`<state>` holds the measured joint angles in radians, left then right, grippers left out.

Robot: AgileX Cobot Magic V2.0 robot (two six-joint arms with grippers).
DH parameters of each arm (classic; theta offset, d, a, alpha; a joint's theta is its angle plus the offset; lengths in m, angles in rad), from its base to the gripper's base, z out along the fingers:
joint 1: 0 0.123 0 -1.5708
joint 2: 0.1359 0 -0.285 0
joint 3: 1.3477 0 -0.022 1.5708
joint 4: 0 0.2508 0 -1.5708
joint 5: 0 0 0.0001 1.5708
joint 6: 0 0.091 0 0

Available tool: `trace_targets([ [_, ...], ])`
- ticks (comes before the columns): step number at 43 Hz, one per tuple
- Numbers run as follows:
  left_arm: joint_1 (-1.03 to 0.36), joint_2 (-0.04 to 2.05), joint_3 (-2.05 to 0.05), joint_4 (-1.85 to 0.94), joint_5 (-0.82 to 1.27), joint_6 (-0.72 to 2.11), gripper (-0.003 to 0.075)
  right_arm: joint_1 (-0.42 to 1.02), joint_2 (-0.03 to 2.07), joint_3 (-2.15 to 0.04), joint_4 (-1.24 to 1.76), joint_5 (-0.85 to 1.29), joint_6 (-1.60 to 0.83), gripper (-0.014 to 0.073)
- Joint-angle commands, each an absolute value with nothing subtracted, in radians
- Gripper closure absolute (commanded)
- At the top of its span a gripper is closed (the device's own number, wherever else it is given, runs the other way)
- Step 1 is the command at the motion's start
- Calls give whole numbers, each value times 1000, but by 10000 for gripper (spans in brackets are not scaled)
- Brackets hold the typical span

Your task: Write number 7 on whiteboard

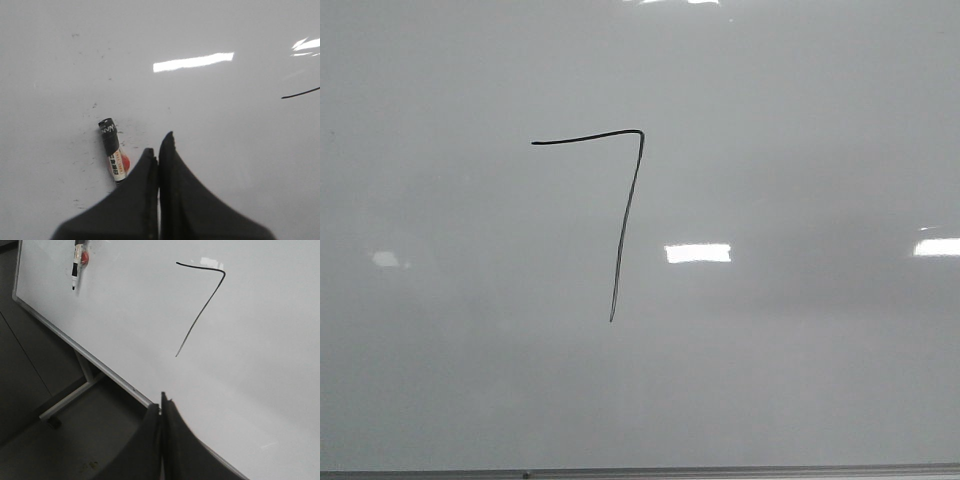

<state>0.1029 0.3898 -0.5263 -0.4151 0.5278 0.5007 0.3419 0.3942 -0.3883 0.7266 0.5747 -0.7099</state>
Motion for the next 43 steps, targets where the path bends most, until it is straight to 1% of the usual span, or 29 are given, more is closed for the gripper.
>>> trace_targets([
  [1,104,263,-545,-440,535,493,741,335,397,-413,760,530,-710,655],
  [6,104,128,-545,-440,562,493,741,335,397,-413,760,530,-710,655],
  [12,104,36,-545,-443,560,493,741,335,397,-413,760,530,-710,655],
  [31,104,20,-545,-443,558,493,741,335,397,-413,760,530,-710,655],
  [35,104,20,-518,-448,496,487,741,335,397,-413,760,530,-710,655],
  [37,101,15,-499,-417,461,445,741,335,397,-413,760,530,-710,655],
  [39,86,-2,-475,-314,437,326,741,335,397,-413,760,530,-710,655],
  [43,15,-23,-420,-132,414,113,741,335,397,-413,760,531,-710,655],
])
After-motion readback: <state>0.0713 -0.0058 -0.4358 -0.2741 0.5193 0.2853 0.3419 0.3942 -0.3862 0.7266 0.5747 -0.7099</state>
